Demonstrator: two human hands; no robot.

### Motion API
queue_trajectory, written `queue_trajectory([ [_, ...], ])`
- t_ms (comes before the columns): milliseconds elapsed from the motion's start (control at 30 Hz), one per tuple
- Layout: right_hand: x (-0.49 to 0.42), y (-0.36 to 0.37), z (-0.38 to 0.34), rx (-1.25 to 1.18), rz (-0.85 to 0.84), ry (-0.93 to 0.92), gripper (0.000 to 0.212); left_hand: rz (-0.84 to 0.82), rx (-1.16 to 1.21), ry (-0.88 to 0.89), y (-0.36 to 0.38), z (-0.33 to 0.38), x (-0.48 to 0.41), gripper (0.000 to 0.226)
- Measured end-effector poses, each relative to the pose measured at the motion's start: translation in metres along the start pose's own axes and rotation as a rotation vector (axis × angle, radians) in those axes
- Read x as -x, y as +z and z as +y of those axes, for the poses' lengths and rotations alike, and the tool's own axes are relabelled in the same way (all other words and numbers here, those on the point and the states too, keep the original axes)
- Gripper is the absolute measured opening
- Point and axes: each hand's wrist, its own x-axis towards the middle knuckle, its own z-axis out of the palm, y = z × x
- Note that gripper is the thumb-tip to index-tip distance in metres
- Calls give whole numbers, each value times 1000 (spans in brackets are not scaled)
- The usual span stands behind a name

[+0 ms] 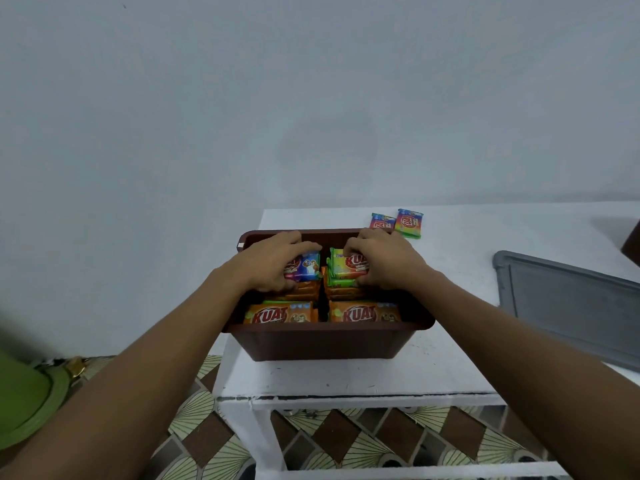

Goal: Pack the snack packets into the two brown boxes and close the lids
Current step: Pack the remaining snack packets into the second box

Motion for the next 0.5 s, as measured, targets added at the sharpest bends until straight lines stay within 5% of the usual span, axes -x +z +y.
queue_trajectory([
  [500,5,0,1,2,36,20,57,17,-87,-6,-1,6,5,66],
])
